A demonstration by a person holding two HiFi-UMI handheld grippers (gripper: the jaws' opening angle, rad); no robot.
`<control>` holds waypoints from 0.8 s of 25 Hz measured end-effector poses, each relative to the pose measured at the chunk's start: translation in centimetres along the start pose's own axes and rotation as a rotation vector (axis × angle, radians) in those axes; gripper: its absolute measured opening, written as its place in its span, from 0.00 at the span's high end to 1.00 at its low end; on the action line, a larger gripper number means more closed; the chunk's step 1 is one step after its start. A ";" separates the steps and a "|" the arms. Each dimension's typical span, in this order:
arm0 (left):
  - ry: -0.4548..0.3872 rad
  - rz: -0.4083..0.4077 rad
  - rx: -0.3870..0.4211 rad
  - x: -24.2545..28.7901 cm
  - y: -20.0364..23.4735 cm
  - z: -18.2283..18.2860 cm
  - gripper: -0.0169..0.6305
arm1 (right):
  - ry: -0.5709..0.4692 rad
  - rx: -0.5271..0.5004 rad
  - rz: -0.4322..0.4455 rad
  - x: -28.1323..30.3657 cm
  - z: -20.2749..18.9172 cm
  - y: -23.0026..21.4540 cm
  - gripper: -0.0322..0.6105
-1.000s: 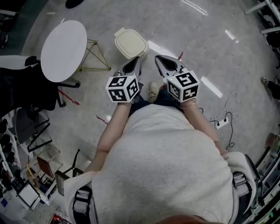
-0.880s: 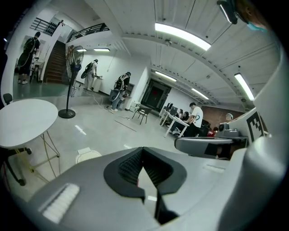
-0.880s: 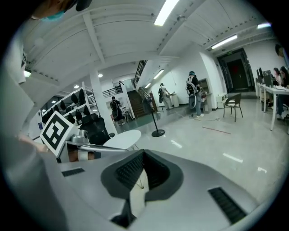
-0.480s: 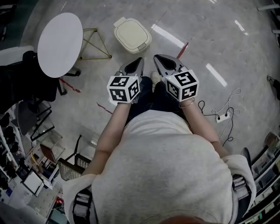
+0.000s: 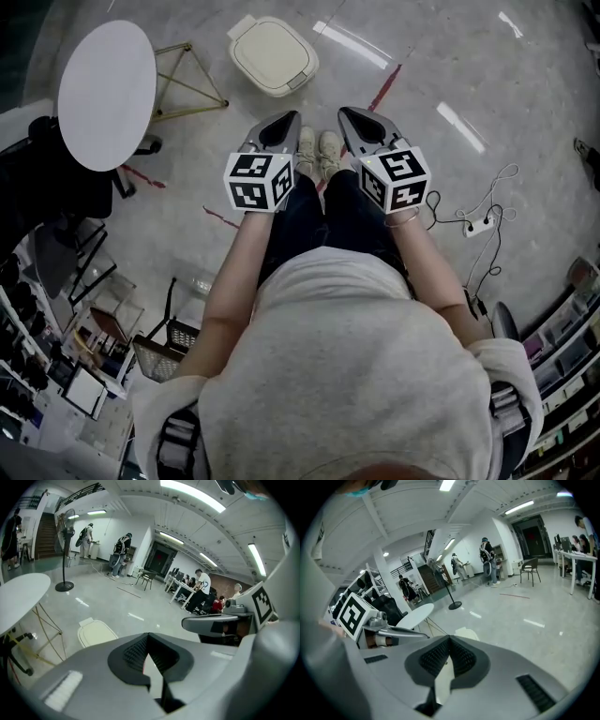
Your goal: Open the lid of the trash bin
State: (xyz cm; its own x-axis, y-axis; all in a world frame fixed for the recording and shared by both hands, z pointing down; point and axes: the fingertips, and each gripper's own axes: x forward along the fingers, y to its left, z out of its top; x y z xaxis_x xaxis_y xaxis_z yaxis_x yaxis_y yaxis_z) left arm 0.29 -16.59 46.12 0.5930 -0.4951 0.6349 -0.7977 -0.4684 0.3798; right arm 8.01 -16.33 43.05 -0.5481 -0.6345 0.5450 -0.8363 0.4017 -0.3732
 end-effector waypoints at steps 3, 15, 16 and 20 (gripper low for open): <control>0.034 -0.044 -0.038 1.1 0.5 -1.4 0.96 | 0.021 0.038 -0.005 0.9 -1.2 -0.4 0.94; 0.151 -0.068 -0.058 7.5 6.8 -6.8 0.96 | 0.141 0.056 -0.026 7.7 -6.8 -2.8 0.94; 0.149 -0.079 -0.060 8.0 7.0 -6.8 0.96 | 0.147 0.057 -0.031 8.3 -7.2 -3.1 0.94; 0.157 -0.088 -0.056 9.9 8.5 -7.6 0.96 | 0.163 0.070 -0.040 10.9 -8.7 -4.0 0.94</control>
State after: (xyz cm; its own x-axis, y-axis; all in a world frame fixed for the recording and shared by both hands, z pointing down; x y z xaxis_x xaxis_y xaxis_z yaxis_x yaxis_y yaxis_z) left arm -1.41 -19.94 60.76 0.6397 -0.3319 0.6933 -0.7512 -0.4613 0.4722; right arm 5.24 -19.08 56.99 -0.5145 -0.5315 0.6729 -0.8574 0.3272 -0.3972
